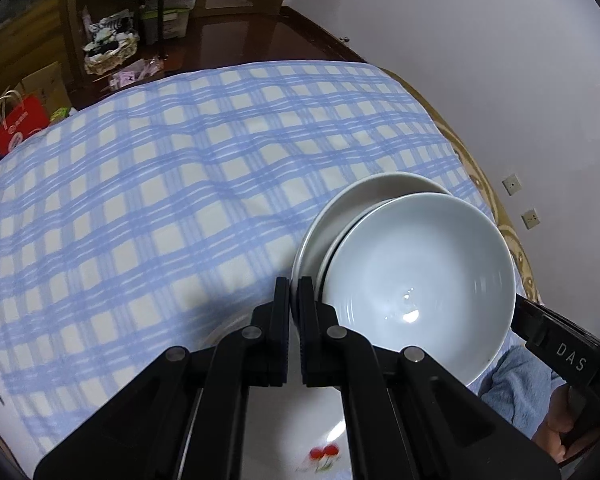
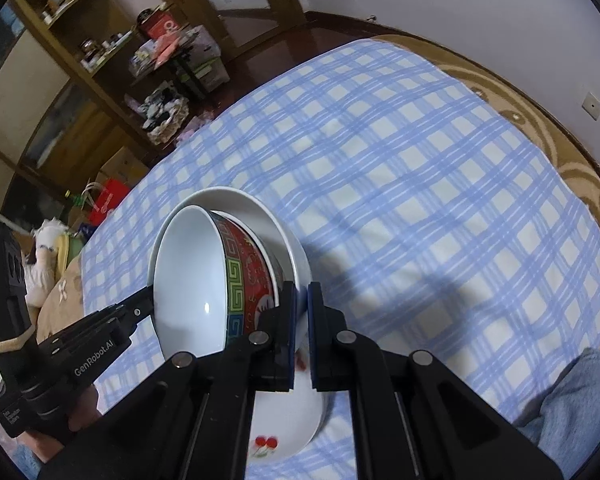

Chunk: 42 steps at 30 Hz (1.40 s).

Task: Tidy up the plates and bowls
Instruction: 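Lift the bowl stack with both tools and carry it over the cherry plates, then lower the bowl stack onto the cherry plate stack with both tools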

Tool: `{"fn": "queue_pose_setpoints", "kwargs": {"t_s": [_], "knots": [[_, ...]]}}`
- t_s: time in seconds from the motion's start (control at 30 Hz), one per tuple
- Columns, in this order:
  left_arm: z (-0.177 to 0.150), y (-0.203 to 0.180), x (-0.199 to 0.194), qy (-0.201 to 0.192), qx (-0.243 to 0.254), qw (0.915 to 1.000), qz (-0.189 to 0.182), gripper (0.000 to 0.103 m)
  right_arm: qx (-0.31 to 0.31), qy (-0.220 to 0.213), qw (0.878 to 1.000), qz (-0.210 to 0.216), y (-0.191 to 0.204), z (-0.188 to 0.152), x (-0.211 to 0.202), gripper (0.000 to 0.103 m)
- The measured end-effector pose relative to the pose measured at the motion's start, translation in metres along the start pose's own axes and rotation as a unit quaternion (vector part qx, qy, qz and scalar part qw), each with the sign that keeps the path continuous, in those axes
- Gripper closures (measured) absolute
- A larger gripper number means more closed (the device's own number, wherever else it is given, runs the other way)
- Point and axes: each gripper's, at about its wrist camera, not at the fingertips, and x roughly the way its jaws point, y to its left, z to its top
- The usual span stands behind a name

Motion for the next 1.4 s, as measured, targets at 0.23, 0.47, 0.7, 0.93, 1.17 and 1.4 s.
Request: {"fn": "queue_pose_setpoints", "kwargs": {"t_s": [0.23, 0.47, 0.7, 0.93, 1.17, 1.4], "knots": [[-0.034, 0.023, -0.014, 0.012, -0.021, 0.9996, 0.014, 0.101, -0.015, 0.016, 1.000, 0.007, 0.020, -0.033, 0.002, 0.096], [-0.061, 0.038, -0.011, 0.033, -0.030, 0.9984, 0.033, 0.101, -0.022, 0.043, 0.999, 0.007, 0.026, -0.058, 0.016, 0.096], [-0.077, 0.044, 0.008, 0.055, -0.031, 0.9971, 0.044, 0.100, -0.041, 0.057, 0.997, -0.009, 0.025, -0.076, 0.040, 0.096], [-0.073, 0.041, 0.009, 0.053, -0.019, 0.9975, 0.044, 0.099, -0.035, 0.057, 0.998, 0.001, 0.018, -0.077, 0.044, 0.097], [-0.073, 0.041, 0.008, 0.053, -0.009, 0.9974, 0.049, 0.093, -0.046, 0.065, 0.997, -0.005, 0.020, -0.075, 0.043, 0.096], [-0.070, 0.034, -0.002, 0.034, 0.022, 0.9966, 0.071, 0.090, -0.058, 0.031, 0.998, 0.005, 0.023, -0.064, 0.020, 0.095]]}}
